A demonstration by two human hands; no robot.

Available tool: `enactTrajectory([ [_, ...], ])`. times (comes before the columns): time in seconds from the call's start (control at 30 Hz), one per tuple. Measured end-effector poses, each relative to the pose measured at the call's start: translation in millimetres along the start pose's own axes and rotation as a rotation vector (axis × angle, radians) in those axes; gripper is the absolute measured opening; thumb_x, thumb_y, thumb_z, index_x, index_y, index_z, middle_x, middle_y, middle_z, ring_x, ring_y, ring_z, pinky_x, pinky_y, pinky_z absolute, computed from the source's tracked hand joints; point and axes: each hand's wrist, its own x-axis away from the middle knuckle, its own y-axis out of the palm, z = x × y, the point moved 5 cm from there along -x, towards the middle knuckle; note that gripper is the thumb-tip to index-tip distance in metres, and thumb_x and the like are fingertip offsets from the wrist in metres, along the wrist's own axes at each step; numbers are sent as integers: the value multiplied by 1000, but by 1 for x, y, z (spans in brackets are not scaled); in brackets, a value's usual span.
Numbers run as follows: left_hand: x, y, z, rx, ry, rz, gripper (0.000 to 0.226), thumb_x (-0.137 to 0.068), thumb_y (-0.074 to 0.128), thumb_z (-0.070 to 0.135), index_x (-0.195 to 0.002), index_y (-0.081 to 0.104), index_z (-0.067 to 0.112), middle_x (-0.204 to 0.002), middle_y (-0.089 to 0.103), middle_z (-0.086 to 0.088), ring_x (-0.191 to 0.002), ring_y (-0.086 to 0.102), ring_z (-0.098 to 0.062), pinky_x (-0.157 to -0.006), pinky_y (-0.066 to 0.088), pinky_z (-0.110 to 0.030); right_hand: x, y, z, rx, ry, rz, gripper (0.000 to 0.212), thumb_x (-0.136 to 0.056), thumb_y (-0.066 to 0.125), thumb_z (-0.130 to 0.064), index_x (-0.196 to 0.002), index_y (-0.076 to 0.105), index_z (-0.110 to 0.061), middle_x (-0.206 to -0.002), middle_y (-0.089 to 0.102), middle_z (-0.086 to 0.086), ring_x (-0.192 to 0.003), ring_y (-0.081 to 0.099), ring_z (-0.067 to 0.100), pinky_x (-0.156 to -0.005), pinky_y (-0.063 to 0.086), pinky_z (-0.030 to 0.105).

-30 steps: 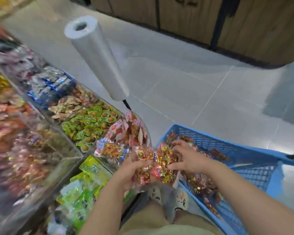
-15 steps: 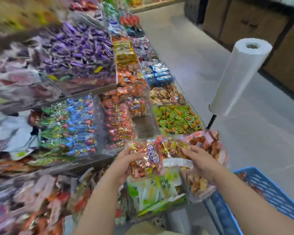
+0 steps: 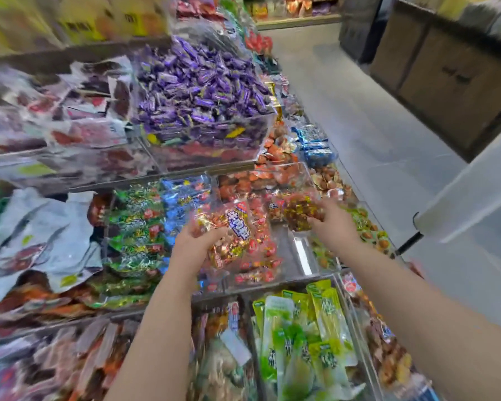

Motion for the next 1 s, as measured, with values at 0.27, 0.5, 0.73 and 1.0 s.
enactTrajectory([
  [0.27, -41, -1, 12, 11, 39, 74, 95, -48, 83, 53, -132, 53, 20, -123, 64, -4, -110, 62, -27, -97, 48, -53, -51, 79, 15, 10, 298, -73, 14, -93, 47, -17, -105, 40, -23, -90, 50, -2, -73, 46, 13, -61, 37, 20],
  [0.5, -64, -2, -4, 49, -15, 95, 60, -67, 83, 43, -120, 59, 29, -113, 68, 6, -101, 65, -17, -89, 50, -43, -87, 118, 42, -71, 438, -146, 44, -94, 47, -10, -136, 34, -2, -127, 53, 20, -115, 52, 37, -93, 41, 36],
  [0.73, -62, -2, -5, 93, -14, 93, 73, -51, 88, 49, -116, 60, 31, -111, 71, 4, -103, 67, -23, -93, 50, -54, -109, 119, 27, 170, 479, -300, 31, -96, 42, -12, -121, 58, -5, -125, 58, 10, -116, 54, 26, -90, 45, 29],
  [1.0, -60, -2, -6, 92, -11, 96, 78, -41, 86, 59, -110, 62, 34, -107, 72, 5, -102, 67, -22, -91, 51, -51, -101, 111, 32, -29, 464, -128, 33, -101, 35, -18, -123, 51, 1, -121, 59, 17, -112, 56, 32, -89, 47, 37],
])
